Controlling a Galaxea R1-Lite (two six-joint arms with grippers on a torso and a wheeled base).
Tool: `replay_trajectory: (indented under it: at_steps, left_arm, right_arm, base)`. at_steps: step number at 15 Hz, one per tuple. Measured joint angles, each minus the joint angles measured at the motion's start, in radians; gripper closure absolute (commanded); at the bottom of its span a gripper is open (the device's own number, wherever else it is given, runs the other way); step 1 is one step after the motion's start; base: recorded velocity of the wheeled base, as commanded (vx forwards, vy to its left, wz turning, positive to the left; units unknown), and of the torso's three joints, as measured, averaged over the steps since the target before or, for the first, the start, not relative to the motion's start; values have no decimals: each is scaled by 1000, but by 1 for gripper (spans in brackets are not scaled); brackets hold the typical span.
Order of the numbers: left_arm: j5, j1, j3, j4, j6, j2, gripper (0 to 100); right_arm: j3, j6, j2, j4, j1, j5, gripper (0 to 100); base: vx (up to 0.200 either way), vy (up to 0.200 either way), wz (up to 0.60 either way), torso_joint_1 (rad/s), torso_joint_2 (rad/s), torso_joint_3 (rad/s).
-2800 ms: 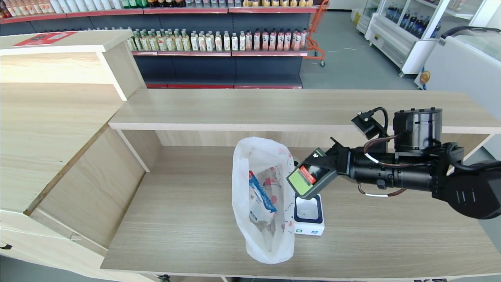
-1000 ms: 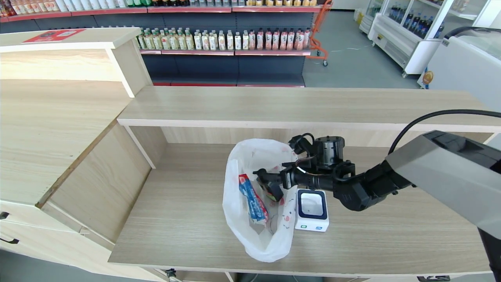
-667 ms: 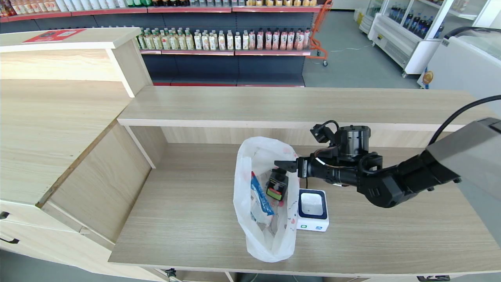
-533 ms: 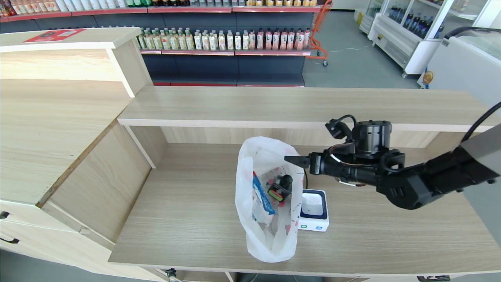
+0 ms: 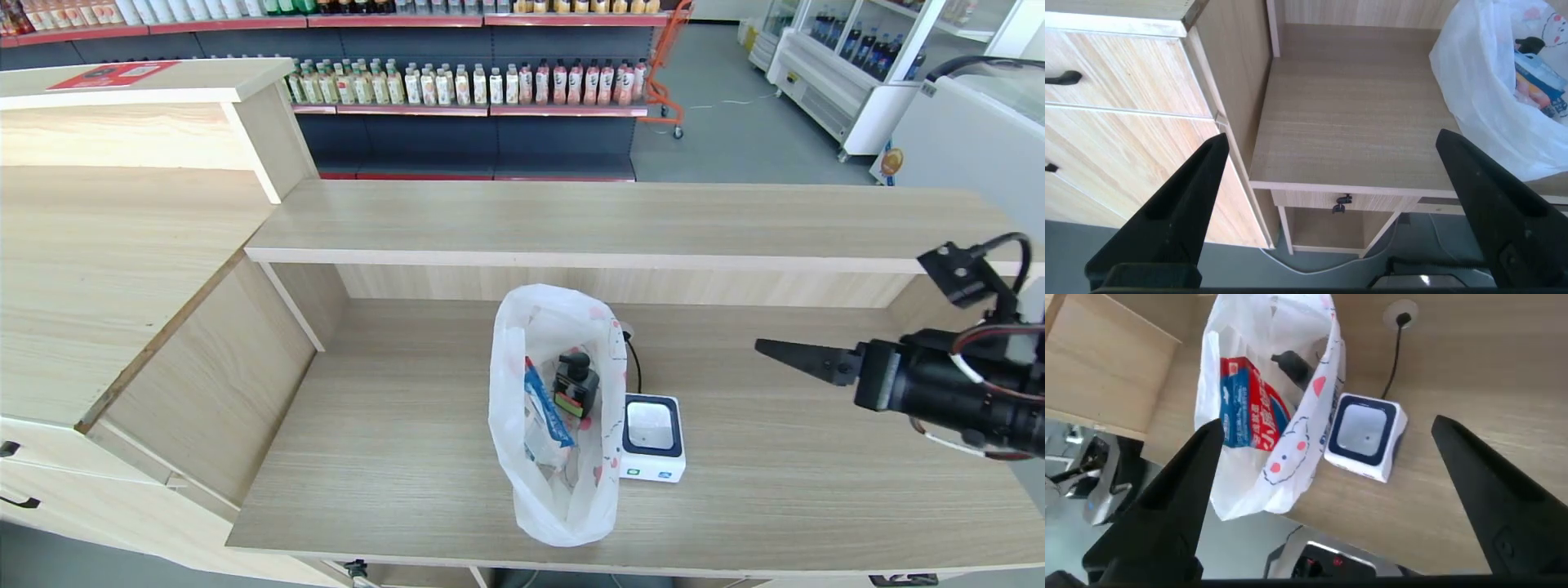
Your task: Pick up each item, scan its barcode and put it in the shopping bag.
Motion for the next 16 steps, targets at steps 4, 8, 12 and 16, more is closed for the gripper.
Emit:
replay_trajectory:
  at_steps: [4, 8, 12, 16]
  left_arm:
    - [0, 0, 0, 0, 0, 0, 0]
    - [0, 0, 0, 0, 0, 0, 0]
    - [0, 0, 0, 0, -1, 0, 0]
    - [-1, 1, 0, 0, -1, 0, 0]
  right_arm:
    - [192, -93, -431, 222, -77, -167, 0]
    - [409, -183, -976, 443, -130, -294, 0]
    - [528, -218, -1289, 573, -131, -372, 0]
    - [541, -223, -1360, 573, -130, -372, 100]
  base:
    - [0, 0, 0, 0, 0, 0]
    - [0, 0, 0, 0, 0, 0]
    - [0, 0, 0, 0, 0, 0]
    - [0, 0, 0, 0, 0, 0]
